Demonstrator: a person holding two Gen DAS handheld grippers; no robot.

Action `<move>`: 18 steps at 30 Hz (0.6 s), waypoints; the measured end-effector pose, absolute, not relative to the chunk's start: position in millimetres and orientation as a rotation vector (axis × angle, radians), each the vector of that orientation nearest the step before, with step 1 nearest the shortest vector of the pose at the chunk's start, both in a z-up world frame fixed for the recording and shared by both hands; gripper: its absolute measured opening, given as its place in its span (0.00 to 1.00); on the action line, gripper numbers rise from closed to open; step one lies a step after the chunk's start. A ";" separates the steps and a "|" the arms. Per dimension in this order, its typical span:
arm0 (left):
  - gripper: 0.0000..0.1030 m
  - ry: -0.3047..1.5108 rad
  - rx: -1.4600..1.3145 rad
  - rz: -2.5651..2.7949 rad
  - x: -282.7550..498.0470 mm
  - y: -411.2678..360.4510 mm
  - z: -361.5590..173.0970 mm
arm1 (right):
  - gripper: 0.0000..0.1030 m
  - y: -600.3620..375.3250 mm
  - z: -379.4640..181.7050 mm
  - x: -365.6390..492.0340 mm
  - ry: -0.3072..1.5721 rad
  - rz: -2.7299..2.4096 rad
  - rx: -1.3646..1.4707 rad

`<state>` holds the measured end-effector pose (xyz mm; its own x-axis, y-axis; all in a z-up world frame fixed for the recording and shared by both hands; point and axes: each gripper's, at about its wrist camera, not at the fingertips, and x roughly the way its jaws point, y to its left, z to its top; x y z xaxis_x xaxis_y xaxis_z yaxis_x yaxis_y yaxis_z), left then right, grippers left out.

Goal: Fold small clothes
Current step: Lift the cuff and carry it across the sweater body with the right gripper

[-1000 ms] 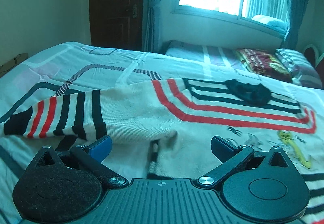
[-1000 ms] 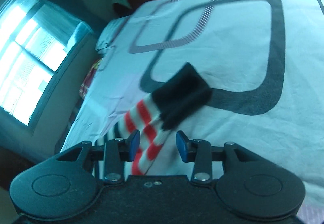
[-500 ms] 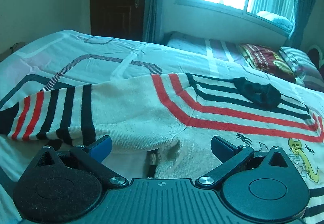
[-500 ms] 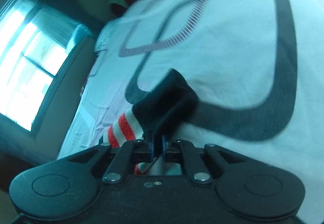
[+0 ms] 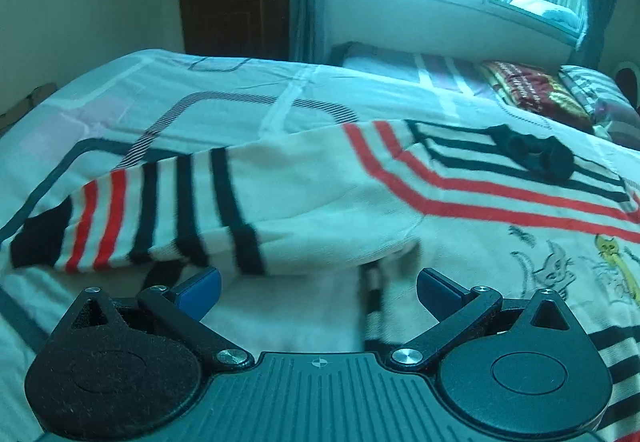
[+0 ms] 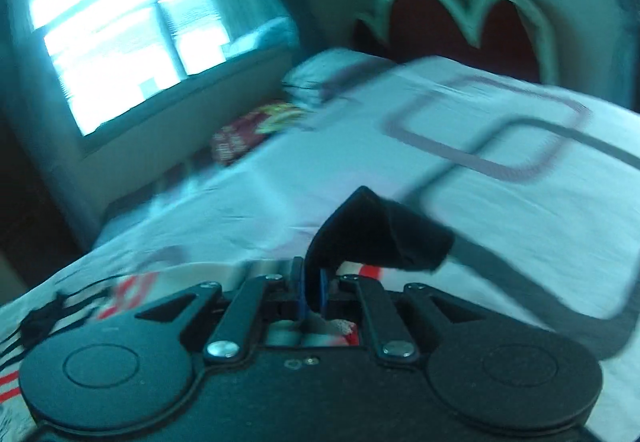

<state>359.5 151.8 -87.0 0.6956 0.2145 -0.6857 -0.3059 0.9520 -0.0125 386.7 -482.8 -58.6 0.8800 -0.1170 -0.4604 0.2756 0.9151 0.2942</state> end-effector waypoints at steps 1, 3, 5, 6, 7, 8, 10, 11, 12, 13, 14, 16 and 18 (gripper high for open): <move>1.00 0.748 -0.130 0.284 356.3 154.3 -87.7 | 0.07 -460.6 -54.1 395.2 0.450 -0.150 0.336; 1.00 0.754 -0.122 0.287 349.9 157.9 -88.8 | 0.07 -414.5 -50.2 412.1 0.464 -0.036 0.297; 1.00 0.753 -0.113 0.302 342.5 161.8 -88.7 | 0.07 -360.7 -50.7 428.8 0.493 0.097 0.267; 1.00 0.756 -0.113 0.307 339.7 164.1 -88.6 | 0.07 -338.0 -53.1 435.0 0.510 0.153 0.258; 1.00 0.758 -0.115 0.315 336.7 166.8 -88.6 | 0.07 -310.8 -56.1 440.5 0.532 0.213 0.249; 1.00 0.759 -0.118 0.321 333.5 169.7 -88.4 | 0.07 -288.1 -60.8 444.9 0.556 0.263 0.245; 1.00 0.762 -0.117 0.334 328.9 173.9 -87.8 | 0.07 -246.7 -74.0 451.4 0.608 0.354 0.227; 1.00 0.763 -0.117 0.339 326.7 175.6 -87.3 | 0.07 -228.2 -81.5 451.0 0.631 0.389 0.215; 1.00 0.762 -0.116 0.341 324.1 177.3 -86.7 | 0.07 -214.1 -88.1 451.4 0.652 0.418 0.207; 1.00 0.761 -0.115 0.343 321.9 178.6 -86.1 | 0.07 -201.3 -93.4 451.5 0.669 0.438 0.200; 1.00 0.760 -0.113 0.345 320.1 179.3 -85.6 | 0.07 -192.3 -98.2 451.1 0.680 0.452 0.201; 1.00 0.753 -0.109 0.340 317.2 179.1 -84.4 | 0.07 -180.4 -105.6 450.5 0.708 0.475 0.213; 1.00 0.747 -0.106 0.334 316.9 176.7 -83.0 | 0.08 -173.6 -112.5 447.7 0.725 0.483 0.201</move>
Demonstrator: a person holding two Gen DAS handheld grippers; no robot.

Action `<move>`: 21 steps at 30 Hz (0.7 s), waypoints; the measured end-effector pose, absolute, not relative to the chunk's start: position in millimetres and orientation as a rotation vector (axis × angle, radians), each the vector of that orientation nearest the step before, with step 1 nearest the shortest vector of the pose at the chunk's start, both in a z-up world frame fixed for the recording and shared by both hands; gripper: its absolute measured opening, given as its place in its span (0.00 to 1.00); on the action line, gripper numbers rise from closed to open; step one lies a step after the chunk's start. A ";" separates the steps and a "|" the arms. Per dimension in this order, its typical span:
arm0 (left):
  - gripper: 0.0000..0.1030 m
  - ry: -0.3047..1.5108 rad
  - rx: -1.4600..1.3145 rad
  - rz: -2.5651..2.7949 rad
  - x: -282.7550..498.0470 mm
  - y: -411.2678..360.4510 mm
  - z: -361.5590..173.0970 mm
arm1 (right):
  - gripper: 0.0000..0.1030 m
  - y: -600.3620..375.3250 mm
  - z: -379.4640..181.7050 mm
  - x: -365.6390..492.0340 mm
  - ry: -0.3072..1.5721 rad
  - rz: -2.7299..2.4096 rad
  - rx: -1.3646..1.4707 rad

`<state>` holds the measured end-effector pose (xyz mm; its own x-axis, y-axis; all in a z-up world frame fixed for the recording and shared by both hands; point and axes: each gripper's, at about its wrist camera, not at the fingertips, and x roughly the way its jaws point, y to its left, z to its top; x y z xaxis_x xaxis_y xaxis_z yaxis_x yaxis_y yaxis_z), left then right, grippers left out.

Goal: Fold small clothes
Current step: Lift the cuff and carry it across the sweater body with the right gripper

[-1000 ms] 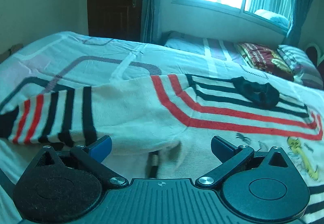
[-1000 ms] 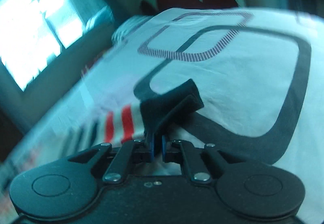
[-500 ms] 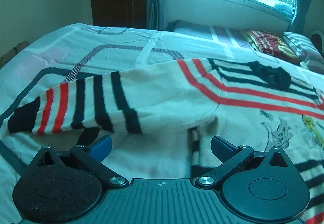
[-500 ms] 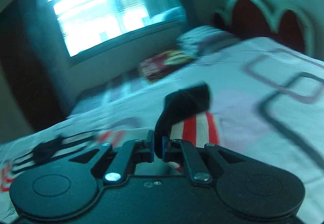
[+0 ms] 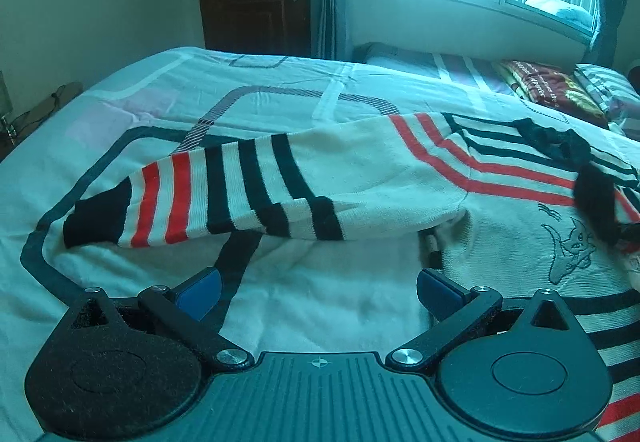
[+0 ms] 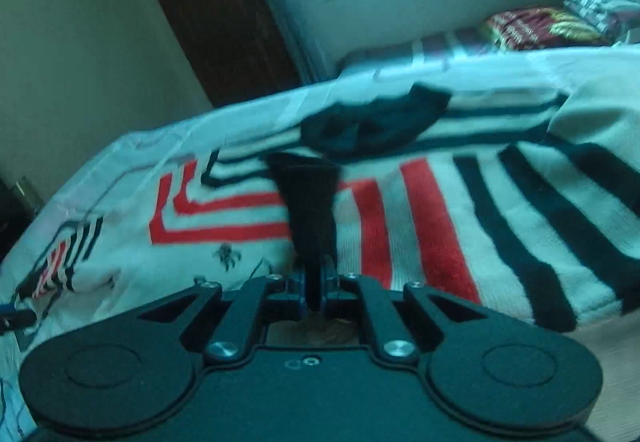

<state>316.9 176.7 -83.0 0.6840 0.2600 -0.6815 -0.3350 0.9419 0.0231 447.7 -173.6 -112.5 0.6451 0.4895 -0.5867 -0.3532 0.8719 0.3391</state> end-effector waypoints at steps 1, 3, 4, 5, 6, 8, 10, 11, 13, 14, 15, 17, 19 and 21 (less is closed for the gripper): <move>1.00 0.740 -0.111 0.327 317.9 174.5 -81.8 | 0.08 -172.2 -114.4 446.9 0.716 0.490 0.196; 1.00 0.725 -0.129 0.309 321.5 168.8 -79.5 | 0.15 -171.1 -113.3 444.8 0.705 0.512 0.173; 1.00 0.718 -0.143 0.292 324.6 165.2 -78.4 | 0.20 -169.7 -112.2 440.2 0.696 0.533 0.149; 1.00 0.712 -0.159 0.273 330.0 160.0 -77.2 | 0.29 -165.2 -111.3 436.8 0.684 0.555 0.109; 1.00 0.708 -0.173 0.256 335.4 154.6 -75.8 | 0.36 -162.1 -109.1 432.8 0.676 0.569 0.070; 1.00 0.696 -0.216 0.201 348.2 141.0 -71.1 | 0.30 -160.4 -99.5 424.1 0.660 0.586 0.042; 1.00 0.675 -0.270 0.133 362.7 124.0 -66.5 | 0.24 -175.0 -88.9 414.7 0.626 0.568 0.095; 1.00 0.672 -0.298 0.089 372.7 114.1 -66.4 | 0.26 -186.4 -84.6 408.9 0.614 0.546 0.110; 1.00 0.697 -0.366 0.006 392.5 95.5 -71.6 | 0.27 -208.8 -77.9 394.8 0.597 0.509 0.140; 1.00 0.710 -0.409 -0.045 403.3 85.5 -76.7 | 0.27 -220.3 -75.3 389.0 0.596 0.490 0.156; 1.00 0.720 -0.435 -0.072 411.6 76.5 -82.0 | 0.27 -230.4 -73.7 384.3 0.596 0.469 0.165; 0.95 0.772 -0.473 -0.112 430.2 58.6 -95.4 | 0.27 -250.1 -70.9 375.8 0.592 0.427 0.175; 0.64 0.831 -0.527 -0.134 444.1 49.9 -109.6 | 0.28 -266.8 -70.5 370.5 0.587 0.386 0.191; 0.56 0.861 -0.570 -0.137 453.4 44.1 -122.1 | 0.28 -284.4 -70.8 366.4 0.585 0.347 0.229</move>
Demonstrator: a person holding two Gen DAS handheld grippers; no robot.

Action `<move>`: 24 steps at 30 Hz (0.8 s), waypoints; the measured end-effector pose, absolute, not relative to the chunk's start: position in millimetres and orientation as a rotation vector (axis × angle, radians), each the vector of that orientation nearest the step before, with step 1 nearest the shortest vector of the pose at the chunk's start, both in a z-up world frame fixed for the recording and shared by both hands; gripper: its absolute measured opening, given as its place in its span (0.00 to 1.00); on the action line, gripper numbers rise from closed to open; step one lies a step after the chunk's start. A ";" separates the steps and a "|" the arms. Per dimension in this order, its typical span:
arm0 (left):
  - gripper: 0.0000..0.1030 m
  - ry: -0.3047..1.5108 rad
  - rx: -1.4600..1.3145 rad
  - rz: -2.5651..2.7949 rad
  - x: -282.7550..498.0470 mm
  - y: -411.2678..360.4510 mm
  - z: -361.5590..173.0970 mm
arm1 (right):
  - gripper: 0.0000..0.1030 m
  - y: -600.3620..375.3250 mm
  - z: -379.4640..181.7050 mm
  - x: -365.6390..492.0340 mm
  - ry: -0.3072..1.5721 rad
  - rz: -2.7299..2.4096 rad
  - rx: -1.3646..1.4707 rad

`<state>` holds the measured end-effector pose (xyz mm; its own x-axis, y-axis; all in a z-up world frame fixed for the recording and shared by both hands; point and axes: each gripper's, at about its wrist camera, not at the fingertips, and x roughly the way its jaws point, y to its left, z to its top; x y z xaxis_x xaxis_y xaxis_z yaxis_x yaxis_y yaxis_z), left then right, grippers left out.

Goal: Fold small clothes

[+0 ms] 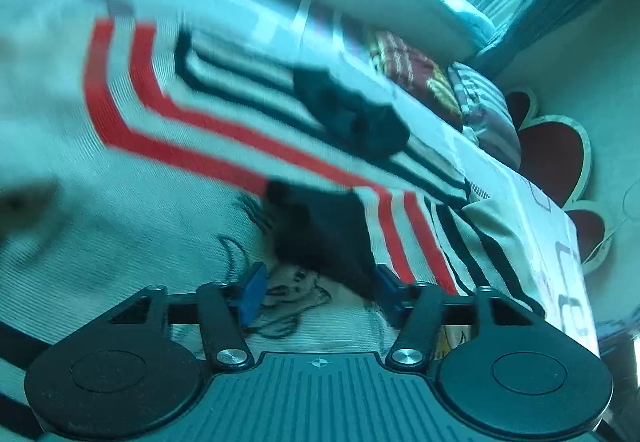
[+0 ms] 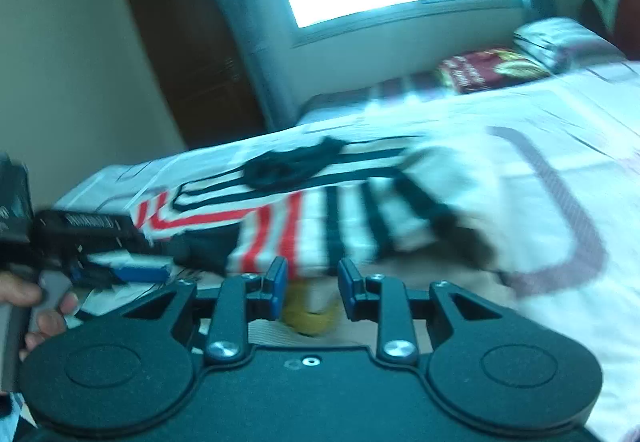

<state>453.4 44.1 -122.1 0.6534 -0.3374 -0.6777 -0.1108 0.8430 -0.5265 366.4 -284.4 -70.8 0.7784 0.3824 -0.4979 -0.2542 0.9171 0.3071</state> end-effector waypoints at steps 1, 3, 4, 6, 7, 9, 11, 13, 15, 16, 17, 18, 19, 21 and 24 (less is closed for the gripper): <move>0.56 0.849 -0.570 -0.131 455.1 42.0 -123.3 | 0.28 -293.7 -72.6 365.3 0.583 0.327 0.257; 0.56 0.842 -0.604 -0.116 460.9 41.1 -127.6 | 0.28 -308.4 -75.0 363.6 0.580 0.292 0.315; 0.56 0.838 -0.634 -0.115 463.4 42.5 -129.7 | 0.28 -315.7 -77.2 363.5 0.579 0.278 0.346; 0.28 0.839 -0.622 -0.100 470.3 41.2 -132.3 | 0.28 -327.4 -80.0 362.0 0.575 0.254 0.396; 0.13 0.848 -0.578 -0.084 475.3 38.3 -134.1 | 0.28 -333.6 -82.1 361.9 0.576 0.245 0.420; 0.08 0.844 -0.568 -0.100 483.2 39.9 -135.0 | 0.28 -340.2 -84.0 364.2 0.579 0.234 0.461; 0.08 0.804 -0.504 -0.103 479.1 47.3 -121.8 | 0.33 -348.5 -86.9 365.7 0.588 0.236 0.524; 0.08 0.770 -0.441 -0.104 474.5 49.6 -109.4 | 0.36 -360.1 -92.4 368.2 0.597 0.244 0.623; 0.08 0.758 -0.393 -0.093 473.4 55.0 -103.7 | 0.38 -372.8 -101.7 373.8 0.606 0.247 0.751; 0.08 0.756 -0.384 -0.081 472.0 59.5 -103.5 | 0.38 -378.8 -108.2 377.5 0.613 0.248 0.820; 0.08 0.755 -0.386 -0.072 469.5 65.2 -103.7 | 0.38 -384.9 -114.4 380.6 0.615 0.249 0.890; 0.08 0.754 -0.390 -0.067 468.5 69.9 -104.7 | 0.39 -390.5 -120.4 383.6 0.615 0.246 0.955; 0.08 0.756 -0.392 -0.061 467.2 74.8 -106.2 | 0.39 -396.7 -127.4 386.5 0.616 0.241 1.024; 0.08 0.775 -0.403 -0.060 465.6 81.8 -112.1 | 0.39 -405.3 -140.0 392.5 0.621 0.212 1.132; 0.08 0.789 -0.392 -0.058 468.3 80.1 -123.3 | 0.29 -408.8 -148.9 400.0 0.617 0.176 1.178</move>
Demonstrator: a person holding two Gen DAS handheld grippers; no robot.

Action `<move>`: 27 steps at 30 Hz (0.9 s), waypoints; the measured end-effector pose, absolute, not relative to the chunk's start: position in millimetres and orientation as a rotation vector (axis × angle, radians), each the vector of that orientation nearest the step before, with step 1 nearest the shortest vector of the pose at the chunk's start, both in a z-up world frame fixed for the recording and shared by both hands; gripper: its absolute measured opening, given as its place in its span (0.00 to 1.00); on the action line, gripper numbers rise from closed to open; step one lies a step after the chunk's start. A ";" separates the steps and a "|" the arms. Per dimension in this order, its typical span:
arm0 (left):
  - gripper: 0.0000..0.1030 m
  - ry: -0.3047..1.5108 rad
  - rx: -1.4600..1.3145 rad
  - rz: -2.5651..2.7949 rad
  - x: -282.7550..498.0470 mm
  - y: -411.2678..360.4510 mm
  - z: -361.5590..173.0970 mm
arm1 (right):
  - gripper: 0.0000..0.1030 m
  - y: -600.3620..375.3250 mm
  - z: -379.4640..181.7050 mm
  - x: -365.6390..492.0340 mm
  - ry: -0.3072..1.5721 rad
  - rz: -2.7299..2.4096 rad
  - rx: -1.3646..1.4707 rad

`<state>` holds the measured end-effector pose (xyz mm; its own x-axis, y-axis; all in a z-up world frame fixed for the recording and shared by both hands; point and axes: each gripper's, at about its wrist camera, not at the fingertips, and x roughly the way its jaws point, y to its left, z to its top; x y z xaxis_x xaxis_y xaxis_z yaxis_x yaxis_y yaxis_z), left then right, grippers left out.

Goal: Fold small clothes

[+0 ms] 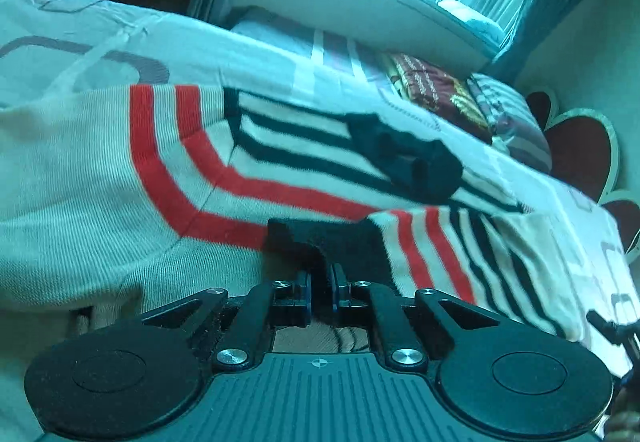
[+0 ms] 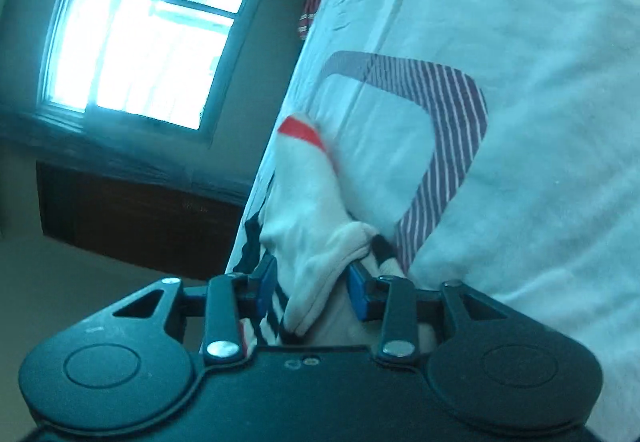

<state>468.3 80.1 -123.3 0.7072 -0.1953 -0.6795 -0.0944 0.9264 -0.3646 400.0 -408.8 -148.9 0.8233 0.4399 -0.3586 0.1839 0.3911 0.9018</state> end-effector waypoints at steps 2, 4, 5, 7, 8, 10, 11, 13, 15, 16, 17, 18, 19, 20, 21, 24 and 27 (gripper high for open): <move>0.08 0.766 -0.382 -0.048 466.2 77.4 -122.3 | 0.07 -404.3 -145.2 402.4 0.623 0.135 1.115; 0.08 0.725 -0.337 -0.026 460.9 73.5 -115.4 | 0.07 -395.7 -133.0 399.9 0.594 0.127 1.015; 0.08 0.730 -0.282 -0.008 460.7 67.5 -115.4 | 0.07 -391.4 -130.3 399.7 0.601 0.112 0.960; 0.08 0.761 -0.219 0.001 463.2 57.4 -124.7 | 0.05 -385.2 -140.3 403.6 0.653 0.073 0.892; 0.08 0.747 -0.196 0.003 461.8 55.4 -125.5 | 0.04 -385.4 -141.1 402.5 0.646 0.074 0.886; 0.08 0.741 -0.178 0.006 460.8 53.7 -124.5 | 0.04 -384.8 -137.0 402.3 0.657 0.081 0.854; 0.08 0.742 -0.184 0.007 461.2 54.6 -124.6 | 0.06 -385.1 -134.8 403.0 0.667 0.089 0.851; 0.08 0.747 -0.190 0.002 461.4 57.4 -124.4 | 0.14 -388.5 -127.9 395.4 0.689 0.102 0.820; 0.16 0.761 -0.195 -0.004 461.3 59.6 -121.1 | 0.25 -389.1 -111.4 379.6 0.650 0.103 0.746; 0.23 0.775 -0.200 0.007 459.2 62.6 -117.7 | 0.25 -388.4 -102.2 371.2 0.624 0.105 0.694; 0.47 0.772 -0.191 0.041 454.0 65.0 -112.8 | 0.25 -389.6 -95.0 367.0 0.608 0.100 0.649; 0.68 0.732 -0.173 0.088 445.1 68.6 -105.0 | 0.24 -391.9 -88.9 366.4 0.594 0.100 0.620; 0.71 0.678 -0.157 0.104 436.0 71.4 -97.7 | 0.24 -394.9 -83.5 367.8 0.579 0.111 0.595; 0.71 0.650 -0.146 0.085 432.6 73.5 -91.2 | 0.24 -397.7 -78.4 372.1 0.565 0.120 0.561; 0.70 0.649 -0.152 0.058 434.1 73.7 -87.2 | 0.24 -400.0 -74.8 381.7 0.556 0.118 0.530; 0.46 0.626 -0.143 -0.094 447.0 55.6 -82.0 | 0.19 -407.4 -71.5 421.0 0.538 0.128 0.513; 0.47 0.652 -0.069 -0.135 466.5 29.2 -94.3 | 0.09 -398.9 -75.1 470.7 0.574 0.163 0.454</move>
